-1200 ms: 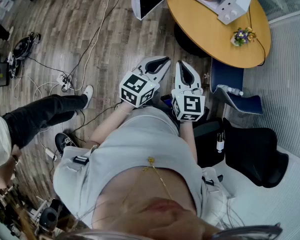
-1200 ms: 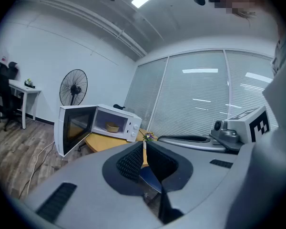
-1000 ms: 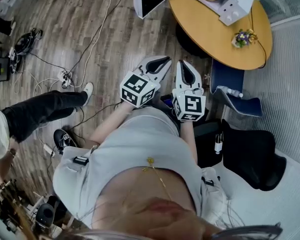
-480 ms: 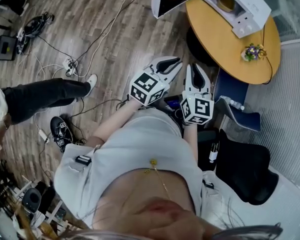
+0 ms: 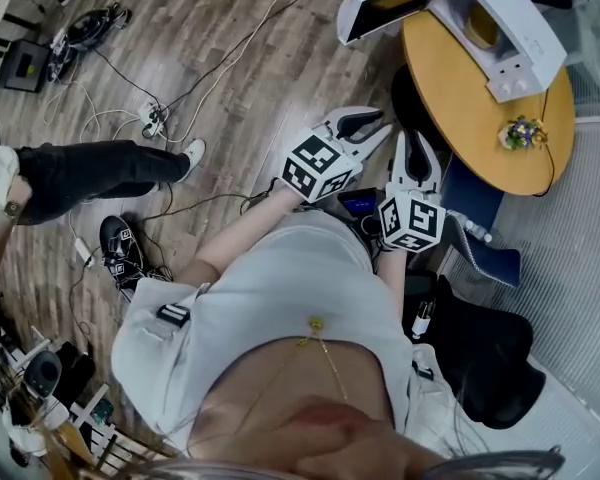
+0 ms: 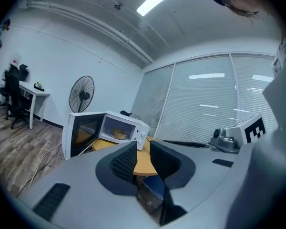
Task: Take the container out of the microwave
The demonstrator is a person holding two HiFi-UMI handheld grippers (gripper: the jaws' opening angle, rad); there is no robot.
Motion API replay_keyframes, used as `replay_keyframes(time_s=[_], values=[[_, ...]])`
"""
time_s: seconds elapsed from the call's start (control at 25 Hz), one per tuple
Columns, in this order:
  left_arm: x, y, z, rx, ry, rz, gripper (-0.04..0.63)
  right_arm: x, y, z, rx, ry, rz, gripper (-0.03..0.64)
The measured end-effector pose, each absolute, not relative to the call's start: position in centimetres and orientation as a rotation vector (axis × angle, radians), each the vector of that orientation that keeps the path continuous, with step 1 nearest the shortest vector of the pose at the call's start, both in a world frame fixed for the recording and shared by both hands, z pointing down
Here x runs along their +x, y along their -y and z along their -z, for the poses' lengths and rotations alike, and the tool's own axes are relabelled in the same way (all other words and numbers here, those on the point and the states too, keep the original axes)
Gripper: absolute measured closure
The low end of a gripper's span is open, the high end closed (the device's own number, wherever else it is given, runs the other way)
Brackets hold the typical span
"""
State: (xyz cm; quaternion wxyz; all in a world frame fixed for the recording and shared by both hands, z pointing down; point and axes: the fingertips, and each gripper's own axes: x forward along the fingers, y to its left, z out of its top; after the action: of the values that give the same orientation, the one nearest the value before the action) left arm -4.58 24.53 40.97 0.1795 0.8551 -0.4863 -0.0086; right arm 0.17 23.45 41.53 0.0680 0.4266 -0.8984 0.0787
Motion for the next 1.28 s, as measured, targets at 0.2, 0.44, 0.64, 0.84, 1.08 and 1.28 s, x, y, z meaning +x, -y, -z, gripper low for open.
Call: replay_keyframes(time_s=[0.2,0.44,0.64,0.84,1.08,1.28], values=[[-5.2,-24.0,-40.9,2.422,1.349,0.036,0.511,-0.9,-23.1,-41.5,1.304,2.695,-0.236,0.532],[-5.8,-23.9,-41.1,2.444,1.316,0.02,0.511,-1.1,-23.0,-41.4,1.378,2.671,-0.24,0.529],[-5.6,-23.6,-41.0,2.455,1.287,0.022,0.511,-0.4,-23.4,-41.4,1.445,2.643,-0.268,0.528],[-5.2,-23.4,-41.6,2.437,1.27,0.019,0.511,0.7,-23.0,-41.3,1.48,2.623,-0.279,0.526],[-4.7,-21.7,-42.3,2.426,1.274,-0.003,0.511,1.7,-21.0,-42.0,1.501,2.618,-0.308,0.525],[-4.3,-18.2,-42.2,2.429,1.279,-0.005,0.511,1.5,-17.7,-41.9,1.476,2.637,-0.318,0.525]])
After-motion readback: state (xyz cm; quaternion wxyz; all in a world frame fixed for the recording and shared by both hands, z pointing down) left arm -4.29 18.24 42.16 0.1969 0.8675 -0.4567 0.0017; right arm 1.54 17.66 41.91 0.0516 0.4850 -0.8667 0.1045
